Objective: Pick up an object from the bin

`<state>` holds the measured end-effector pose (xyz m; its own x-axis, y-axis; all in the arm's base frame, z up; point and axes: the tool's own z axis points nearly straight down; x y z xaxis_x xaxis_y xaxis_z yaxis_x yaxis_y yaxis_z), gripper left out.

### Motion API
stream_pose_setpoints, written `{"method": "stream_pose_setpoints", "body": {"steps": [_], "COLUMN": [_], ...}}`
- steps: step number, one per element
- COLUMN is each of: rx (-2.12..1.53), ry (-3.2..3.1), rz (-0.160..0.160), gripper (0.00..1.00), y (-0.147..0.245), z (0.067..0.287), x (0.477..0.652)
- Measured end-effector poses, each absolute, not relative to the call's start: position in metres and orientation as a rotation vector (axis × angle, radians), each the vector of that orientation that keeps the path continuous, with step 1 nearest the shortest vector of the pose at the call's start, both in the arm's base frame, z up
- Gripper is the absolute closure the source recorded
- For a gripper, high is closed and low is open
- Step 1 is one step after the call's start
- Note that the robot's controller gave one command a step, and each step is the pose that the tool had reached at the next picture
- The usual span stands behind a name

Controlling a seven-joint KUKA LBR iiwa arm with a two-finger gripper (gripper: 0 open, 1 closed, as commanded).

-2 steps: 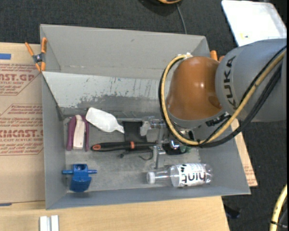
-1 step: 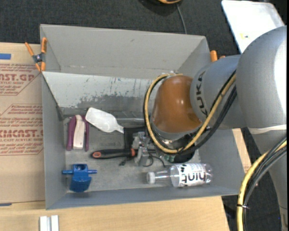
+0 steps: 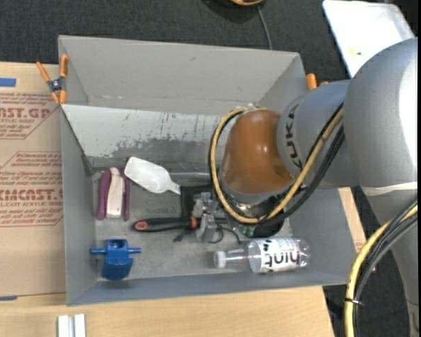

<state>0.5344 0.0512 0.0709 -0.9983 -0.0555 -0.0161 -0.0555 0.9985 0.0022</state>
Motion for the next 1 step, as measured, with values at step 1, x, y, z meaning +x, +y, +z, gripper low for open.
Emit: {"method": "stream_pose_setpoints", "body": {"steps": [1], "rx": [-0.087], "ry": [3.124], "rz": [0.004], "gripper": [1.0], "y": [0.0512], "z": [0.0708], "x": [0.5344]}}
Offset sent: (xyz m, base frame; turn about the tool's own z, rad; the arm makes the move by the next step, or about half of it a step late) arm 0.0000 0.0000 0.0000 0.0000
